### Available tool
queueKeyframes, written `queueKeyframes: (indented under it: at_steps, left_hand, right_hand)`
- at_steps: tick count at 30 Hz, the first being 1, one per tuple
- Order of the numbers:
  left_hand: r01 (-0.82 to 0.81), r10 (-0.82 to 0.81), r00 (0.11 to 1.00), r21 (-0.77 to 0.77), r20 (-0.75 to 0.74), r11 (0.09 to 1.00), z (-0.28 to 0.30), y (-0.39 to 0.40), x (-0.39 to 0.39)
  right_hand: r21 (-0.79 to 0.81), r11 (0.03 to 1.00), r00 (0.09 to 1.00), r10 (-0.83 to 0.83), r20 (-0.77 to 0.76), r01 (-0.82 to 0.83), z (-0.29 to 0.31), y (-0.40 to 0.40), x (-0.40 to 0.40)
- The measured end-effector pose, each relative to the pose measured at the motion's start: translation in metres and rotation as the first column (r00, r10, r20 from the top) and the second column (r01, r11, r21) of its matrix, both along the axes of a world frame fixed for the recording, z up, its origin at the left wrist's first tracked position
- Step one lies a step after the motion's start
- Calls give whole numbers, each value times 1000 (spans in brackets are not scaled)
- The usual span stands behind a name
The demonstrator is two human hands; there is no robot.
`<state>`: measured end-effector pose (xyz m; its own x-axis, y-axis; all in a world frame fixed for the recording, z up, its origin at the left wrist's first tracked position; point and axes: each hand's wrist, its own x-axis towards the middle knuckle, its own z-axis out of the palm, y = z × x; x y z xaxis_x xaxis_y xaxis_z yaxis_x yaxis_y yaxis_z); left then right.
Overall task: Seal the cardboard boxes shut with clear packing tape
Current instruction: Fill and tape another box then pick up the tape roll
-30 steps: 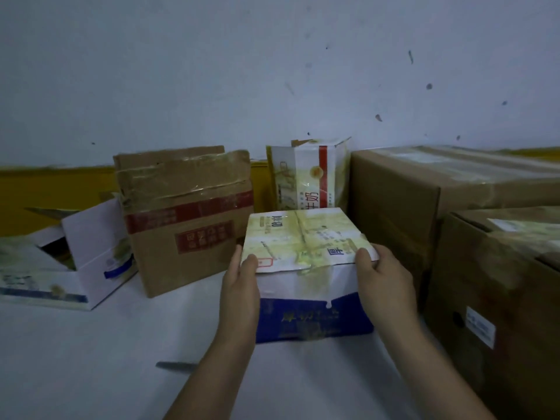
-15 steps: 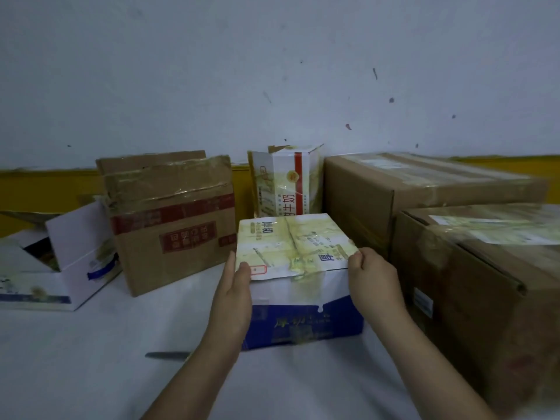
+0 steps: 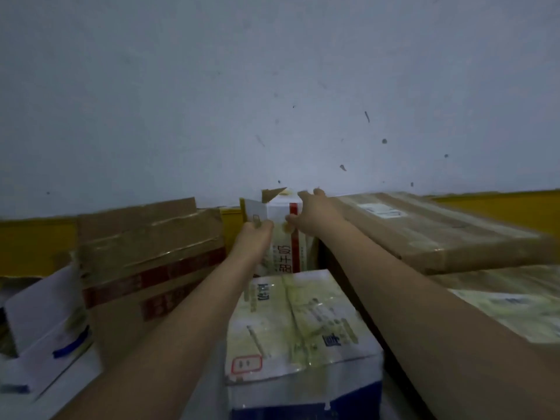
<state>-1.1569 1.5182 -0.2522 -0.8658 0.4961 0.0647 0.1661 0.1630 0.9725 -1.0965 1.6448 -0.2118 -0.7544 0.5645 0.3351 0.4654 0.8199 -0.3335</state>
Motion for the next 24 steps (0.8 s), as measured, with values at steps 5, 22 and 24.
queueKeyframes:
  at_steps: [5,22,24]
  left_hand:
    - [121,-134,918,60,373,991,13,39,-52]
    - [14,-27,995,136,92,991,63,28,-5]
    - [37,-26,997,147,-78,988,80,2,6]
  right_hand:
    - [-550,835,984,-120,-130,29,19,39,-37]
    - [-815,439,846,-191,-497,-379,23,-21,19]
    - [-770,402,774,-196,-601,-496,37,-35,42]
